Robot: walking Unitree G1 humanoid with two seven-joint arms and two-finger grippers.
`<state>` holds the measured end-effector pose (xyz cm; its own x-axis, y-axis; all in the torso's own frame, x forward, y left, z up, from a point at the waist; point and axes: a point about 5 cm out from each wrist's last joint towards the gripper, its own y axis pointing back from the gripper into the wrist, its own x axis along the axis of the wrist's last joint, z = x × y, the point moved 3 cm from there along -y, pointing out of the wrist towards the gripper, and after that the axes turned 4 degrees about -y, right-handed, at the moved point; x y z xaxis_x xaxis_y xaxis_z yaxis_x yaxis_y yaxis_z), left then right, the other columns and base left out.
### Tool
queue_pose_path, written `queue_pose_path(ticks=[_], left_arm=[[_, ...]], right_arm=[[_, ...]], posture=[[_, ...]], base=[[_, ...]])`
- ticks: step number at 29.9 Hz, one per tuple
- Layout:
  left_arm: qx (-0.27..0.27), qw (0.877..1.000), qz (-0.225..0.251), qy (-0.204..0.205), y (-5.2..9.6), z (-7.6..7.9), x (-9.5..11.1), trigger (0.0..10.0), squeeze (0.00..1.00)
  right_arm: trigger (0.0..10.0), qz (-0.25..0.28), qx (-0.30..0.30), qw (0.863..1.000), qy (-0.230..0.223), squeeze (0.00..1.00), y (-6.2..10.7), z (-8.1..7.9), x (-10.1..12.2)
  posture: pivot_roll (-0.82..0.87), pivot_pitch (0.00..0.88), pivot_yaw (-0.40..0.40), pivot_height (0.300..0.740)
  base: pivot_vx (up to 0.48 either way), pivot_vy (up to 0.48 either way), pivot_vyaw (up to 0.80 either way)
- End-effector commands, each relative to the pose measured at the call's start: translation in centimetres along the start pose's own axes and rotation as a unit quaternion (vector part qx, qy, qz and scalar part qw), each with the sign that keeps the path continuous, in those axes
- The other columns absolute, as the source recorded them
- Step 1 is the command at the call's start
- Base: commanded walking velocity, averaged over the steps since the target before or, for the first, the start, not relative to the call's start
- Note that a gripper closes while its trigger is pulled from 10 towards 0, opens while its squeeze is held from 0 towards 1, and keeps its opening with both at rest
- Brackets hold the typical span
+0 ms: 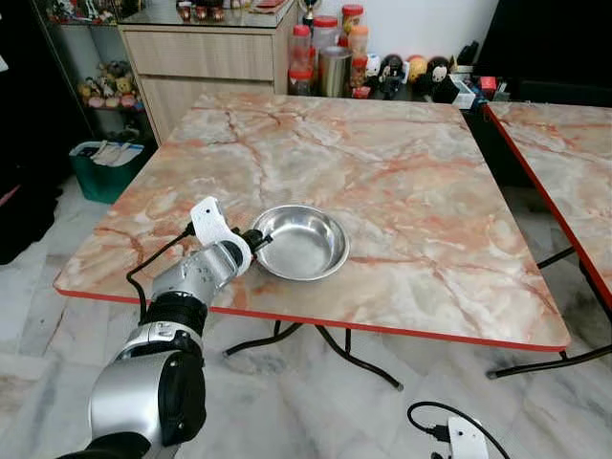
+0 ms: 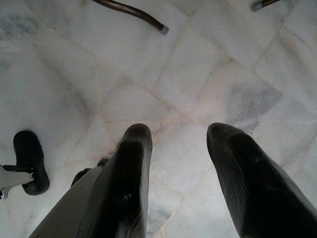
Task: Setting the table
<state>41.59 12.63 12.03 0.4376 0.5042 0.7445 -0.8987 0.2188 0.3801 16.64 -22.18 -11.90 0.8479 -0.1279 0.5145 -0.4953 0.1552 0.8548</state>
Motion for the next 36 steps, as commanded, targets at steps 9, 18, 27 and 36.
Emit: queue_pose_path(ticks=[9, 18, 27, 36], left_arm=[[-0.007, 1.0, -0.001, -0.012, -0.4, 0.6, -0.3, 10.0, 0.0], [-0.003, 1.0, -0.005, -0.011, -0.5, 0.1, -0.8, 10.0, 0.09], [-0.002, 1.0, -0.01, -0.013, -0.5, -0.1, -1.2, 10.0, 1.0], [-0.004, 1.0, -0.006, -0.021, -0.5, -0.2, -1.0, 10.0, 1.0]], right_arm=[[10.0, -0.001, -0.006, 1.0, -0.002, 0.0, 0.0, 0.2, 0.0], [10.0, 0.0, -0.005, 1.0, -0.002, 0.0, 0.0, 0.2, -0.1], [10.0, 0.0, -0.005, 1.0, -0.002, 0.0, 0.0, 0.1, -0.1], [10.0, 0.0, -0.004, 1.0, -0.001, 0.0, 0.0, 0.1, 0.0]], posture=[[0.03, 0.0, -0.005, 0.74], [0.03, 0.0, -0.004, 0.74], [0.03, 0.0, -0.005, 0.74], [0.03, 0.0, -0.006, 0.74]], base=[[0.0, 0.0, 0.0], [0.0, 0.0, 0.0], [0.0, 0.0, 0.0], [0.0, 0.0, 0.0]])
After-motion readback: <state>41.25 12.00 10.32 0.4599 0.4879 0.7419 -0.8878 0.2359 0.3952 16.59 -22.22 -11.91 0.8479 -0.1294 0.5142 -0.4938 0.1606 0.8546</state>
